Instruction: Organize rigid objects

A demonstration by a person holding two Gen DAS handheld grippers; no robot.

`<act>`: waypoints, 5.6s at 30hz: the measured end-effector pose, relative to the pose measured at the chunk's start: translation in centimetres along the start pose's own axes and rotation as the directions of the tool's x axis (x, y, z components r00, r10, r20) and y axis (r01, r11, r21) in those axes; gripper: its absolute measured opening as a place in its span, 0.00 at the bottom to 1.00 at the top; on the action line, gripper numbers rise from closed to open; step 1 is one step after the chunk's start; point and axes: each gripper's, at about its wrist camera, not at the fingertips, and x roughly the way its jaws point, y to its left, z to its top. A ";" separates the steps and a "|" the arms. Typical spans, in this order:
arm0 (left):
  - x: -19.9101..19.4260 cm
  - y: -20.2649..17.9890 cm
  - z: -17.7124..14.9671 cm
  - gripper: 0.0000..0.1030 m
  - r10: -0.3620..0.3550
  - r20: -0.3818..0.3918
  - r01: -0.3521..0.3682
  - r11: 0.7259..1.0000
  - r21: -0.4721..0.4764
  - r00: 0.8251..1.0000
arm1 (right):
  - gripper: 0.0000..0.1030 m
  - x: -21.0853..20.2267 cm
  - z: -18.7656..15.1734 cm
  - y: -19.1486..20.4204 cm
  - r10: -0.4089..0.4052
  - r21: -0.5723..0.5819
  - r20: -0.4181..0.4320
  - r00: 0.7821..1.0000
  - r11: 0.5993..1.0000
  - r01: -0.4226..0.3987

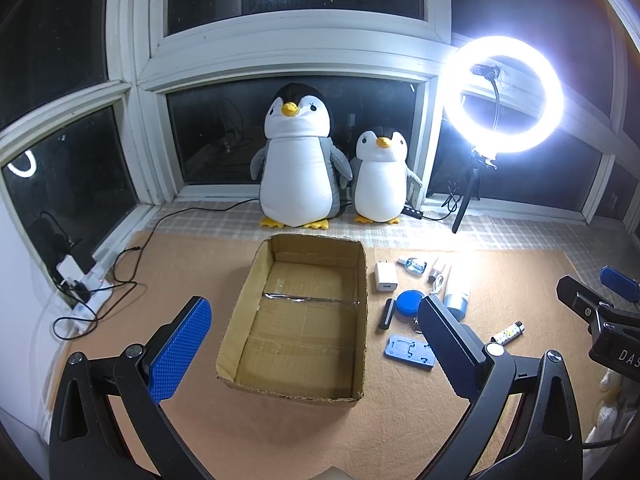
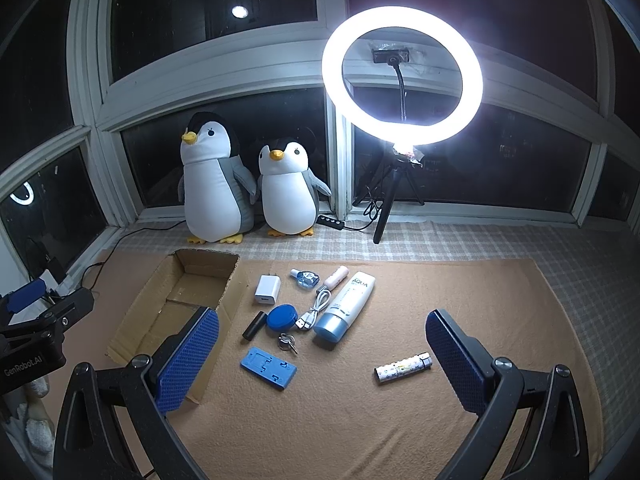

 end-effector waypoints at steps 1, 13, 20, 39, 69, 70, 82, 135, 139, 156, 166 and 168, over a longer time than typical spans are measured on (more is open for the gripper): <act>0.1 0.0 0.0 0.99 0.000 -0.001 0.000 1.000 -0.001 1.000 | 0.99 0.1 0.0 0.0 -0.001 0.000 -0.002 1.000 1.000 0.001; 0.8 0.2 -0.1 0.99 0.004 -0.015 -0.004 1.000 -0.006 1.000 | 0.99 0.8 -0.1 0.0 -0.001 -0.005 -0.018 1.000 1.000 0.001; 1.4 0.3 -0.3 0.99 0.005 -0.030 -0.006 1.000 -0.008 1.000 | 0.99 1.4 -0.2 -0.2 -0.007 0.002 -0.025 1.000 1.000 0.007; 3.8 1.3 -0.7 0.99 0.023 -0.079 -0.025 0.999 -0.022 0.997 | 0.99 3.7 -0.4 -0.1 -0.016 0.003 -0.074 0.997 1.000 0.016; 13.4 10.9 -6.2 0.88 0.152 -0.339 -0.203 0.972 -0.120 0.929 | 0.99 10.0 -3.2 -1.6 0.052 0.017 -0.246 0.968 0.999 -0.050; 13.6 10.9 -6.3 0.87 0.148 -0.343 -0.200 0.972 -0.123 0.928 | 0.99 10.1 -3.3 -1.5 0.063 0.012 -0.249 0.966 0.998 -0.062; 16.4 10.6 -7.5 0.63 0.128 -0.406 -0.191 0.974 -0.120 0.905 | 0.84 13.5 -5.4 0.9 0.139 -0.166 -0.300 0.944 0.967 -0.195; 18.5 10.4 -8.9 0.18 0.076 -0.445 -0.154 0.978 -0.140 0.892 | 0.32 20.6 -9.1 7.9 0.184 -0.304 -0.542 0.820 0.867 -0.396; 18.6 10.3 -8.9 0.15 0.073 -0.443 -0.148 0.980 -0.136 0.893 | 0.32 19.9 -8.7 7.3 0.211 -0.248 -0.522 0.826 0.889 -0.384; 18.6 10.4 -8.9 0.15 0.069 -0.437 -0.145 0.979 -0.142 0.897 | 0.32 15.1 -2.8 11.1 0.351 -0.213 -0.366 0.862 0.870 -0.445; 18.6 10.3 -8.9 0.15 0.070 -0.435 -0.146 0.979 -0.143 0.898 | 0.32 16.0 -3.0 16.9 0.384 -0.260 -0.379 0.842 0.829 -0.496; 18.6 10.4 -8.9 0.15 0.070 -0.434 -0.146 0.979 -0.143 0.898 | 0.32 16.2 -3.2 17.7 0.383 -0.271 -0.386 0.839 0.823 -0.499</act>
